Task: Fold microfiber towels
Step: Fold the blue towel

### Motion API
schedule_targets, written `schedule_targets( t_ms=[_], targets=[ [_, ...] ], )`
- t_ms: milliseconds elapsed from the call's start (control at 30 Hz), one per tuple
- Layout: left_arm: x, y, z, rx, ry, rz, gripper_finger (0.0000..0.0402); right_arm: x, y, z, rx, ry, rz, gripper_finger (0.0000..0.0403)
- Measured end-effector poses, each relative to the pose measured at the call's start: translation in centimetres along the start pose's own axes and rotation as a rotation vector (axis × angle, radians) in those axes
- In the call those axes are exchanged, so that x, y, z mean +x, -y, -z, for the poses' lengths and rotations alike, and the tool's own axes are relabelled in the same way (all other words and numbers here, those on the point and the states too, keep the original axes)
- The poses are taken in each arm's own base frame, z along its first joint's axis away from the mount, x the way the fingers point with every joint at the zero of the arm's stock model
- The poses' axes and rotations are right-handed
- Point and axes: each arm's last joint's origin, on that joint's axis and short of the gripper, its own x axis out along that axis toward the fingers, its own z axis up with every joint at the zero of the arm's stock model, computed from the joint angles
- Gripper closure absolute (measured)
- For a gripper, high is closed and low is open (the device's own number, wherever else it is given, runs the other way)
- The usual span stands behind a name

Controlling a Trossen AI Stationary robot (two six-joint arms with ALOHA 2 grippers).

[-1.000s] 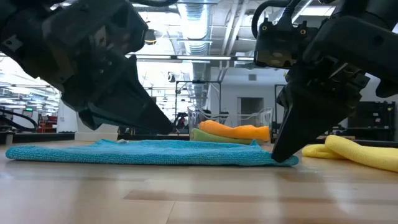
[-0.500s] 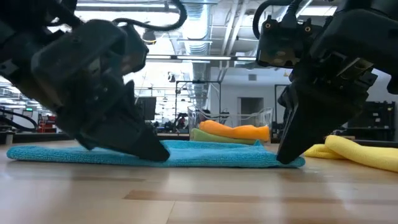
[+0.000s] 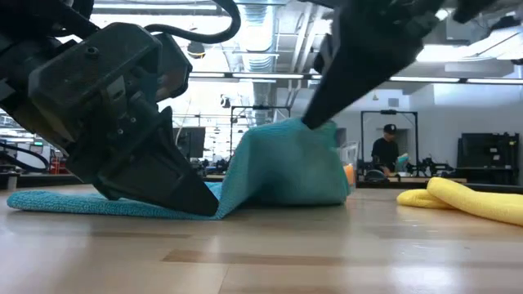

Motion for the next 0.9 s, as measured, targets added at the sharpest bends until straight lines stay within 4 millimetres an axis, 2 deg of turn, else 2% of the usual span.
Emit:
schedule_targets(
  t_ms=[133, 267, 400, 633, 733, 900],
  targets=[
    [0.0, 0.0, 0.1, 0.002, -0.026, 0.017, 0.0402, 0.3, 1.3, -0.3, 0.002, -0.005, 0.053, 0.0388],
    [-0.5, 0.5, 0.6, 0.019, -0.082, 0.065, 0.0402, 0.5, 2.5, 0.2, 0.051, -0.081, 0.101, 0.0386],
    [-1.1, 1.0, 1.3, 0.039, -0.119, 0.099, 0.0402, 0.2, 1.5, 0.8, 0.026, -0.114, 0.065, 0.0390],
    [-1.6, 1.4, 2.0, 0.057, -0.172, 0.135, 0.0402, -0.4, -1.2, 0.8, -0.043, -0.046, -0.036, 0.0386],
    [-1.5, 1.3, 1.9, 0.053, -0.170, 0.130, 0.0402, -0.4, -1.3, 0.4, -0.082, -0.001, -0.052, 0.0387],
    [-1.1, 1.0, 1.6, 0.044, -0.169, 0.123, 0.0401, 0.0, -0.3, -0.9, -0.100, 0.081, -0.058, 0.0391]
  ],
)
